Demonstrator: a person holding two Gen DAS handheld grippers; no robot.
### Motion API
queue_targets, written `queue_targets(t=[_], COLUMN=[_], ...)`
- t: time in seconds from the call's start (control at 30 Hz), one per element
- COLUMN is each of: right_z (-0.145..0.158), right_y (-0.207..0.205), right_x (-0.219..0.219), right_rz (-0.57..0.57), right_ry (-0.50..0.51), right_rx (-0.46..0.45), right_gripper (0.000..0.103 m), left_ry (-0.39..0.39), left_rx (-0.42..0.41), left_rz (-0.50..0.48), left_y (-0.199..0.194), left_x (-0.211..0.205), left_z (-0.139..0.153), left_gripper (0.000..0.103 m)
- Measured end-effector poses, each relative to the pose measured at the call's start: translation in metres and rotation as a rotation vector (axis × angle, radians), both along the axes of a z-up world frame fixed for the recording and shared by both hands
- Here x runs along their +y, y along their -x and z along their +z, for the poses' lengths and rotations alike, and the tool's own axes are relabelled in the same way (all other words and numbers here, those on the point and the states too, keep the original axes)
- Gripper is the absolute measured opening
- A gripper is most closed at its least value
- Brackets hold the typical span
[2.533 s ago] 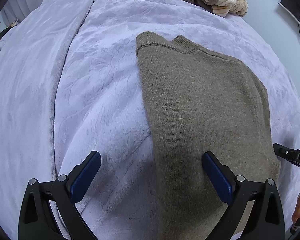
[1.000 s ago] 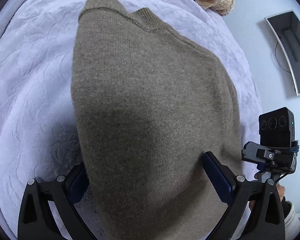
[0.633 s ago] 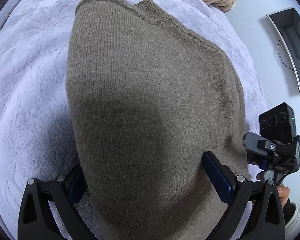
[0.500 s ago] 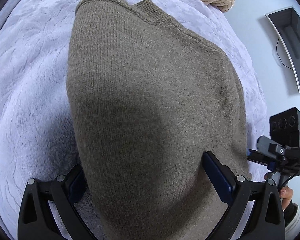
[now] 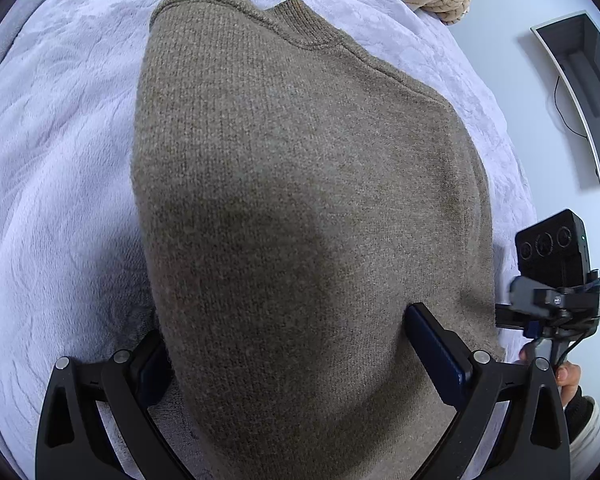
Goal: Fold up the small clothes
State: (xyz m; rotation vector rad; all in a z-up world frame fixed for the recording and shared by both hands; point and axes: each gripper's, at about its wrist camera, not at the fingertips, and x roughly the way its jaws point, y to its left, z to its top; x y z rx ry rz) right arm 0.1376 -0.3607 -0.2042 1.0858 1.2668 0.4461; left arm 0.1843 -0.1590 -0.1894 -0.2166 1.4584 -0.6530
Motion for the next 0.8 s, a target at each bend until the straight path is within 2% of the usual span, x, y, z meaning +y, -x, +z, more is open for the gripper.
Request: queue_targets(t=[0.17, 0.27, 0.33, 0.37, 0.43, 0.5, 0.7, 0.8], right_z=[-0.013, -0.009, -0.005, -0.004, 0.004, 0.014, 0.046, 0.061], right_y=[-0.014, -0.017, -0.016, -0.014, -0.01, -0.008, 0.003, 0.016], right_x=[0.014, 0.022, 0.029, 0.032, 0.033, 0.037, 0.063, 0.078], right_rz=[-0.022, -0.008, 0.028, 0.028, -0.002, -0.02, -0.013, -0.008], right_ry=[-0.005, 0.05, 0.118, 0.115, 0.084, 0.037, -0.055, -0.087], right_rx=[0.016, 0.032, 0.051, 0.06, 0.049, 0.027, -0.001, -0.019], right_gripper=[0.089, 0.085, 0.051, 0.049, 0.038, 0.038, 0.038, 0.038], left_ry=[-0.008, -0.026, -0.031, -0.028, -0.011, 0.016, 0.037, 0.062], left_rx=[0.002, 0.007, -0.006, -0.019, -0.031, -0.03, -0.055, -0.051], left_rz=[0.005, 0.013, 0.033, 0.038, 0.036, 0.036, 0.019, 0.034], left_y=[0.001, 0.004, 0.007, 0.009, 0.013, 0.016, 0.04, 0.056], left_x=[-0.001, -0.003, -0.002, 0.001, 0.006, 0.013, 0.035, 0.06], left_z=[0.001, 0.006, 0.014, 0.018, 0.026, 0.034, 0.072, 0.089], left_gripper=[0.102, 0.099, 0.084, 0.08, 0.061, 0.054, 0.054, 0.054])
